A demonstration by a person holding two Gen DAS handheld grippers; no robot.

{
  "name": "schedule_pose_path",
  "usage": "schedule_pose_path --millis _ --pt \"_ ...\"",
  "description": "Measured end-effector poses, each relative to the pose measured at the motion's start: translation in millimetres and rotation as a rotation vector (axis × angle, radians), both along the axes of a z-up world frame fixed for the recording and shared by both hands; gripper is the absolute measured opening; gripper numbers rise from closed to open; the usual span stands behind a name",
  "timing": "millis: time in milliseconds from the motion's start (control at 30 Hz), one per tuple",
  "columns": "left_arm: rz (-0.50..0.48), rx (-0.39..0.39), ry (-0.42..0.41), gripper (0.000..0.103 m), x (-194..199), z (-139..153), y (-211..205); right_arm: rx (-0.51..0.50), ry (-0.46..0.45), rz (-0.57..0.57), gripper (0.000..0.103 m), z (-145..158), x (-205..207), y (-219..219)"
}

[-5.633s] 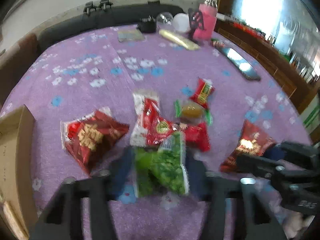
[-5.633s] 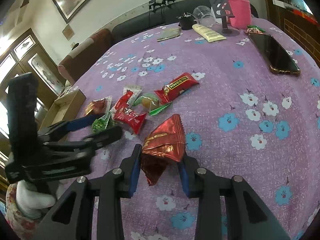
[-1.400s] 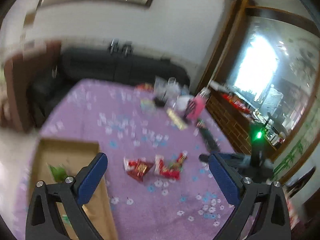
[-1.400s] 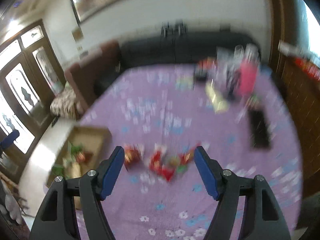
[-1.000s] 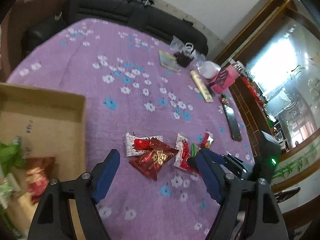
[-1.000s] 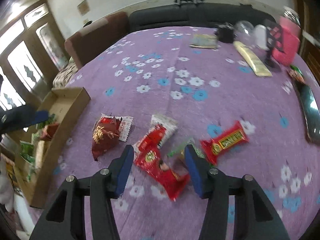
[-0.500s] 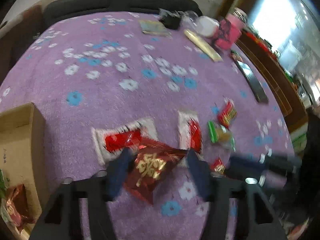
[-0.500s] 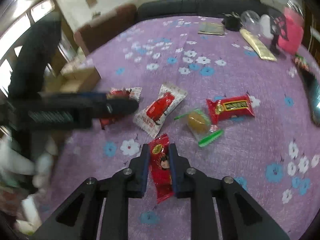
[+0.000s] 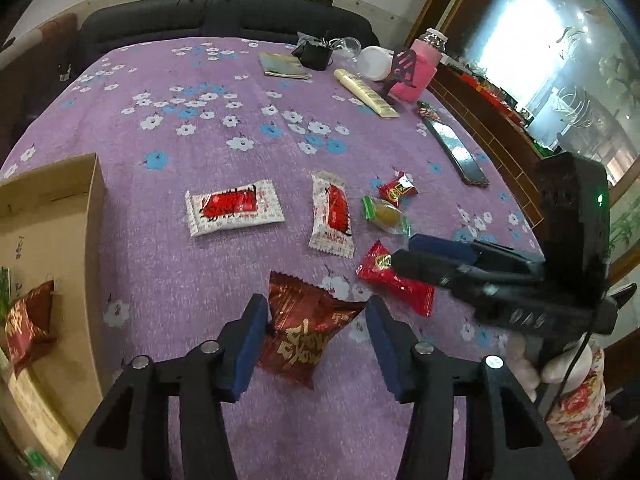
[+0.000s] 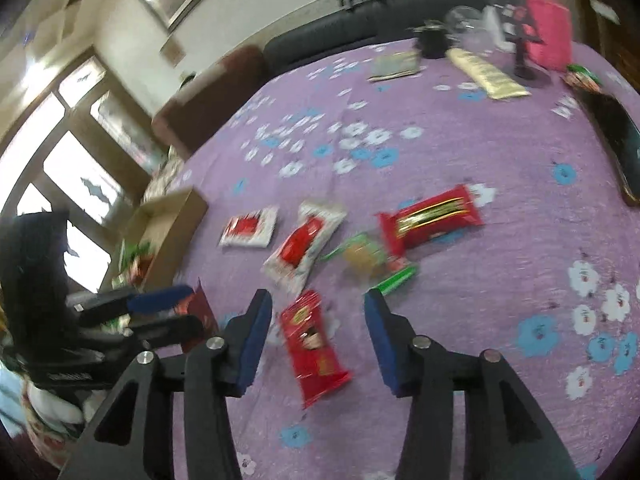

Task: Organize snacks
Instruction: 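Grasp the red-brown snack bag with the left gripper while the right gripper grasps the red candy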

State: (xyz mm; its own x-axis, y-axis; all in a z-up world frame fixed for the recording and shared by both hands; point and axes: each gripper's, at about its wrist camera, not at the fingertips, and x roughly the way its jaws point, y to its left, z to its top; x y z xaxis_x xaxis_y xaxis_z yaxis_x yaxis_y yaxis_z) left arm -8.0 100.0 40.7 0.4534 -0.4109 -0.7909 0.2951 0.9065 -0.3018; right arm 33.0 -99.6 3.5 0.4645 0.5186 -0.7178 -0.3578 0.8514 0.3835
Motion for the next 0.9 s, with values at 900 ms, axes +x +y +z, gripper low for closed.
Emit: schedule_pose_path --millis 900 --pt "0.014 0.062 -0.066 0.04 -11 -8 -10 -0.204 -0.091 0.003 0.018 -10 -16 27"
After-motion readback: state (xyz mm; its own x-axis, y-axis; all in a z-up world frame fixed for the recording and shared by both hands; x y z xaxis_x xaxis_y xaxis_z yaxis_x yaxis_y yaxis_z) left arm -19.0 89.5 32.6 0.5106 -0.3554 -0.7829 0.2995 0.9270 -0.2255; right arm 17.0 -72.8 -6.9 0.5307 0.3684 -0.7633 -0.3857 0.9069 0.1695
